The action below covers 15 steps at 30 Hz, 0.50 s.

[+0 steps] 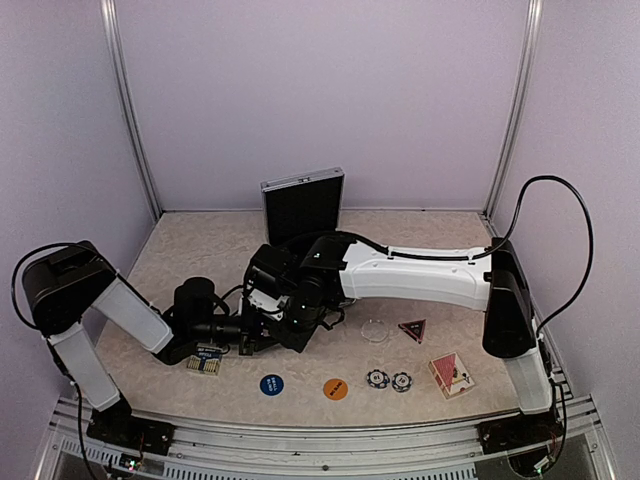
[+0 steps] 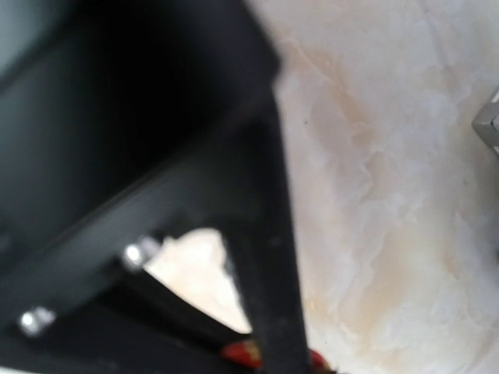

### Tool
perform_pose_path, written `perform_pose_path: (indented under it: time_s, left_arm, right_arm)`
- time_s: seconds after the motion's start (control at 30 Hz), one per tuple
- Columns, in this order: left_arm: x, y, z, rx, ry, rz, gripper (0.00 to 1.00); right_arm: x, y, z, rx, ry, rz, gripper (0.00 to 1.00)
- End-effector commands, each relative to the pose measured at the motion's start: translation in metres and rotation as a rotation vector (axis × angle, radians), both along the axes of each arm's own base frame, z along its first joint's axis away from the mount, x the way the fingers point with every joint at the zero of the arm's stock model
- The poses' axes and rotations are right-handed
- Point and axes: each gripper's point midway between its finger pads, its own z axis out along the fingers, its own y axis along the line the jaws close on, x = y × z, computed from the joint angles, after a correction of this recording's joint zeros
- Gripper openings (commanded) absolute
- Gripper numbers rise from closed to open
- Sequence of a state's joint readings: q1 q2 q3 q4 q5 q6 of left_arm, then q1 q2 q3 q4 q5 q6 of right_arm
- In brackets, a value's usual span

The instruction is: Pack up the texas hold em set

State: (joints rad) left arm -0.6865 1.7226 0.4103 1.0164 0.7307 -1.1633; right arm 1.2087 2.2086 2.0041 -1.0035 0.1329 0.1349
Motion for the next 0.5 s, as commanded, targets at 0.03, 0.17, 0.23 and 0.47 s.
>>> perform_pose_path:
  time_s: [0.03,0.17,0.23,0.47]
  left_arm:
    - [-0.004,-0.003,0.013,-0.059,-0.033,-0.023,0.00]
    - [-0.005,-0.001,0.021,-0.086,-0.056,-0.022,0.00]
    - [-0.006,0.000,0.026,-0.099,-0.075,-0.025,0.00]
    - [-0.005,0.001,0.043,-0.110,-0.156,-0.021,0.00]
  right_arm:
    - [0.000,0.000,0.014,0.024,-0.031,-0.001,0.50]
    - [-0.006,-0.004,0.030,0.082,-0.029,0.009,0.94]
    - [-0.013,-0.005,0.046,0.168,-0.004,0.023,1.00]
    - [-0.033,-0.023,0.114,0.646,0.228,0.046,1.00]
